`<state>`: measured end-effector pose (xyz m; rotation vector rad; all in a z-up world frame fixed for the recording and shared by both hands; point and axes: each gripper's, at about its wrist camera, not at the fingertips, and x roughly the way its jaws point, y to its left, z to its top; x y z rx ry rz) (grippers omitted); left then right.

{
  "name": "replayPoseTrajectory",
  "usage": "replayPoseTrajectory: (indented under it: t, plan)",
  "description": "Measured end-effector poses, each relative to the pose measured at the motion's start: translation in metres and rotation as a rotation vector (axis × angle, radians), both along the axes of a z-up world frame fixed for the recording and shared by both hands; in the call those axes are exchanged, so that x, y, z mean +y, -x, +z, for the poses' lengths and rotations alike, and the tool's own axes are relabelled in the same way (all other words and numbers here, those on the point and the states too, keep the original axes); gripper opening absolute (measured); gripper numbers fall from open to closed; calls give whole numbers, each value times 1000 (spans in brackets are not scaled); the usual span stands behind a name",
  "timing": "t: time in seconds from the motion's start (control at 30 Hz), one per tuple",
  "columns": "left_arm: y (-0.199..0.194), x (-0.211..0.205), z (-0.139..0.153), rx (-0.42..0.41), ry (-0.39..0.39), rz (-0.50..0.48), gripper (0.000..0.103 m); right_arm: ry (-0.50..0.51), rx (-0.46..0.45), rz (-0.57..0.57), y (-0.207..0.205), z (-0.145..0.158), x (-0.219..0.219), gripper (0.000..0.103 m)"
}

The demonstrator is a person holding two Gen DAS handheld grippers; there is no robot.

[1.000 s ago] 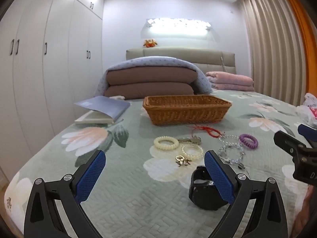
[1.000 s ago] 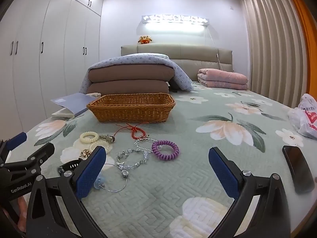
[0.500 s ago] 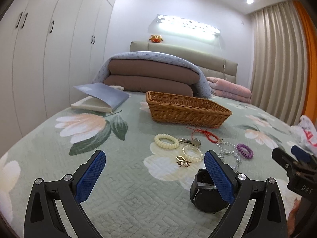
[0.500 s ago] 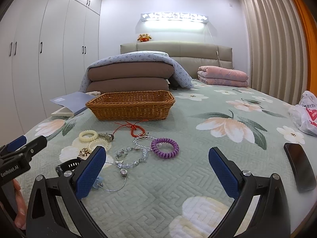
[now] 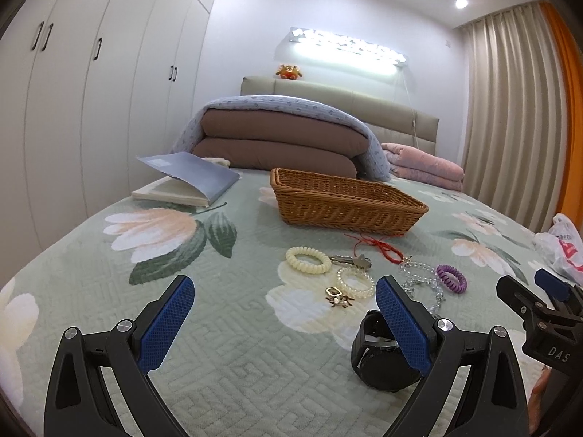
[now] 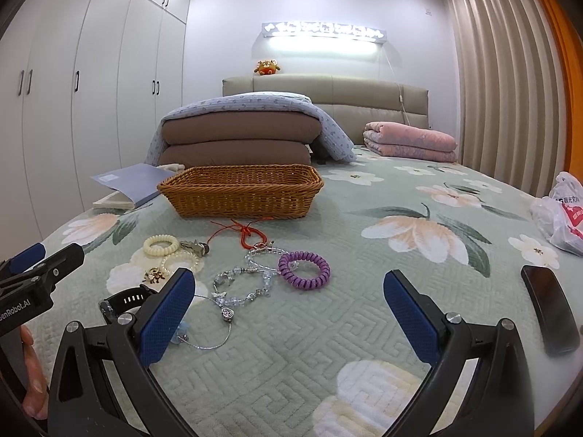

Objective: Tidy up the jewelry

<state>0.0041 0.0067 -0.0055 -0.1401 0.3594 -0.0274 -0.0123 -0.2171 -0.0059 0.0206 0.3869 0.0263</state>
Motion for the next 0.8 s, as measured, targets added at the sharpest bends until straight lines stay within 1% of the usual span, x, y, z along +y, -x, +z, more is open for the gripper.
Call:
replayPoseTrajectory:
  t: [0.37,0.8]
  plan:
    - [-3,1,-3,17,6,-3,100,-3,11,1,-1,-2,-2,103]
    - [3,-3,-2,-10,-13,-2,100,10,-10,0,3,0,0,103]
